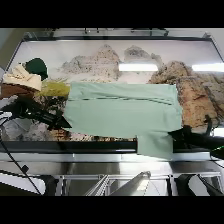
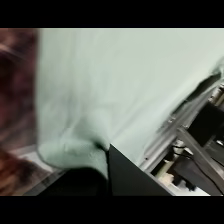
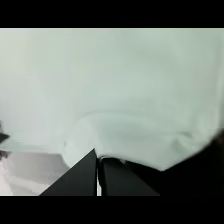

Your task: Fold the shirts.

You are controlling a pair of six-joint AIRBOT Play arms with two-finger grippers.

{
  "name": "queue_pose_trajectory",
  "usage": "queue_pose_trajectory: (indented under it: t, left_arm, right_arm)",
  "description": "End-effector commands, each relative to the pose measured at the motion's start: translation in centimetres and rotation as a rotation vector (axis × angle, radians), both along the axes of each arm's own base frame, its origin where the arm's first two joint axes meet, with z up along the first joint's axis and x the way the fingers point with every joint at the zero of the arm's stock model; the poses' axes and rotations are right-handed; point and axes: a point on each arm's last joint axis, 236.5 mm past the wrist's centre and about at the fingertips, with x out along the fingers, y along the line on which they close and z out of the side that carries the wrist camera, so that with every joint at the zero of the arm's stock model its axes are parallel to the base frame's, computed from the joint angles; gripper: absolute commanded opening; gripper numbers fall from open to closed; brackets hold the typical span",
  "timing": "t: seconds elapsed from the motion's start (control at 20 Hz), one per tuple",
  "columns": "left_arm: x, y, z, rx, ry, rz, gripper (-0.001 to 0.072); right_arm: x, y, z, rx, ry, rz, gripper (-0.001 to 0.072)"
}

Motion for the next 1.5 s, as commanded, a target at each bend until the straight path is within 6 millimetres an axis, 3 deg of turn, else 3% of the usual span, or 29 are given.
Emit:
queue_pose_trajectory:
  t: [0.0, 0.15, 0.45, 0.75, 0.85, 1.0, 1.25, 1.3, 1.4, 1.45]
  left_arm:
    - [0.0, -0.5, 4.3, -0.114, -0.003, -0.010, 0.0023]
    - [0.7, -0.7, 5.3, -0.115, -0.020, -0.034, 0.0023]
    - [7.6, -1.0, 7.2, -0.027, -0.157, -0.052, 0.0024]
    - [15.4, -1.1, 5.9, 0.013, -0.207, -0.055, 0.0023]
    - [17.6, -0.6, 4.8, 0.027, -0.215, -0.033, 0.0024]
    - [19.6, -0.5, 2.3, 0.033, -0.207, -0.021, 0.0024]
    - [20.2, -2.3, -0.8, 0.001, -0.178, -0.041, 0.0025]
    - [20.0, -2.4, -1.0, -0.001, -0.168, -0.041, 0.0084]
    - [19.9, -2.0, -0.6, -0.012, -0.163, -0.033, 0.0471]
    - [20.0, -1.7, 0.0, -0.035, -0.162, -0.017, 0.0631]
  right_arm:
    - [2.6, -1.0, 6.3, -0.029, -0.137, -0.026, 0.0027]
    - [4.6, -1.3, 6.9, 0.020, -0.171, -0.057, 0.0027]
    - [12.4, -1.4, 5.2, 0.085, -0.278, -0.109, 0.0028]
    - [23.0, -1.4, 4.4, 0.007, -0.346, -0.060, 0.0028]
    - [25.4, -1.6, 3.6, 0.002, -0.350, -0.052, 0.0028]
    - [27.0, -2.5, 0.7, -0.009, -0.312, -0.070, 0.0028]
    - [26.1, -2.2, -3.2, -0.028, -0.246, -0.030, 0.0028]
    - [25.9, -2.1, -3.3, -0.037, -0.244, -0.015, 0.0029]
    - [25.6, -2.2, -2.9, -0.053, -0.254, 0.008, 0.0050]
    - [25.5, -2.4, -2.3, -0.068, -0.268, 0.022, 0.0215]
